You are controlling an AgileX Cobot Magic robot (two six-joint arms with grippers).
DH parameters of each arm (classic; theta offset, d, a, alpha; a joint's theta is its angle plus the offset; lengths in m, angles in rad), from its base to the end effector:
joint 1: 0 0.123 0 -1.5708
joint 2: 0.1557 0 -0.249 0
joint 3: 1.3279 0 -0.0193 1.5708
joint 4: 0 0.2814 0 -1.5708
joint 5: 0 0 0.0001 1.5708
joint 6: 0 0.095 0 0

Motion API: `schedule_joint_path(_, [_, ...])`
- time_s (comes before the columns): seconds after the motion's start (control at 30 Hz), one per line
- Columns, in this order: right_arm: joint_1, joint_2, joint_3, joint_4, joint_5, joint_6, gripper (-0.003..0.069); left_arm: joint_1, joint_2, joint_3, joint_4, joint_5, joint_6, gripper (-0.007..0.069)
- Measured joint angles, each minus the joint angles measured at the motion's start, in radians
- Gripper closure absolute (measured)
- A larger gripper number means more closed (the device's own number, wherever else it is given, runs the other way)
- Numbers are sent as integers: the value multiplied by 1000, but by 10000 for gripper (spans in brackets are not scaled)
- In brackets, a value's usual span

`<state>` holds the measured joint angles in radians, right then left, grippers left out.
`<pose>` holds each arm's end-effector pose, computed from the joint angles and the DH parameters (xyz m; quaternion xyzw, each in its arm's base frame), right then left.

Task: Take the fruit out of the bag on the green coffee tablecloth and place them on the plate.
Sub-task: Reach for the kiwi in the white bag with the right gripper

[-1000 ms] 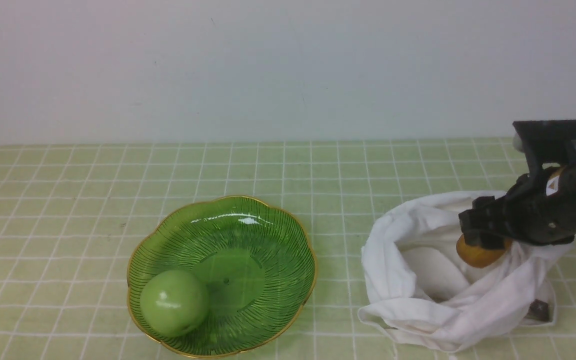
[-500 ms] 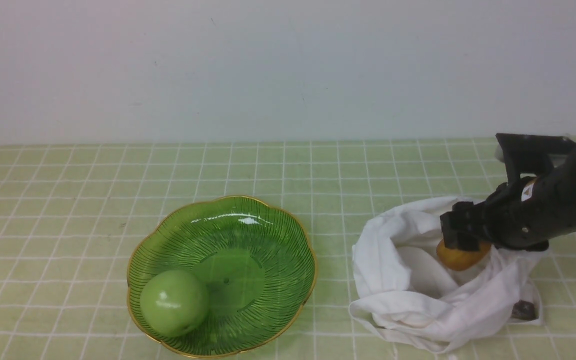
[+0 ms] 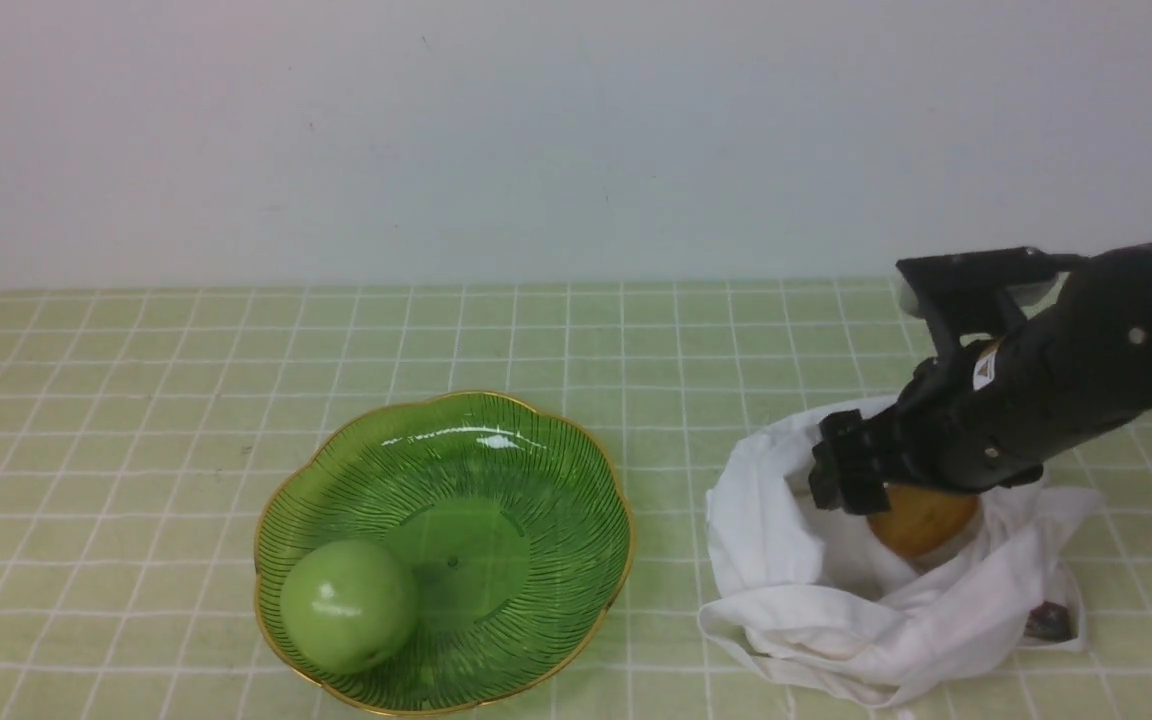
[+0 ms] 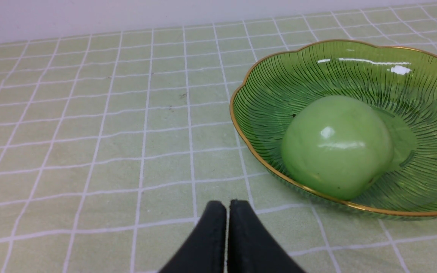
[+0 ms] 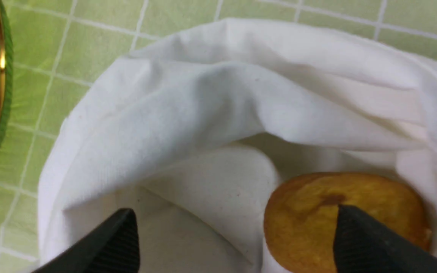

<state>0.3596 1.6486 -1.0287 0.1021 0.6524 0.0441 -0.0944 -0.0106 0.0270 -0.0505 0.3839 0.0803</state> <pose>0.3214 0.1271 0.1512 -0.1205 0.9733 0.0758 0.1799 0.1226 -0.0134 0.1688 0.0572 0.8065 -0.0256 0.5879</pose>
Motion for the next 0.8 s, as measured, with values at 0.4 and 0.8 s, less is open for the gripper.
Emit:
schedule_joint_path(0.4, [1, 83, 0, -315, -8, 66, 32, 0, 0, 0, 0, 0, 0, 632])
schedule_joint_path(0.8, [1, 88, 0, -398, -8, 146, 39, 0, 0, 0, 0, 0, 0, 632])
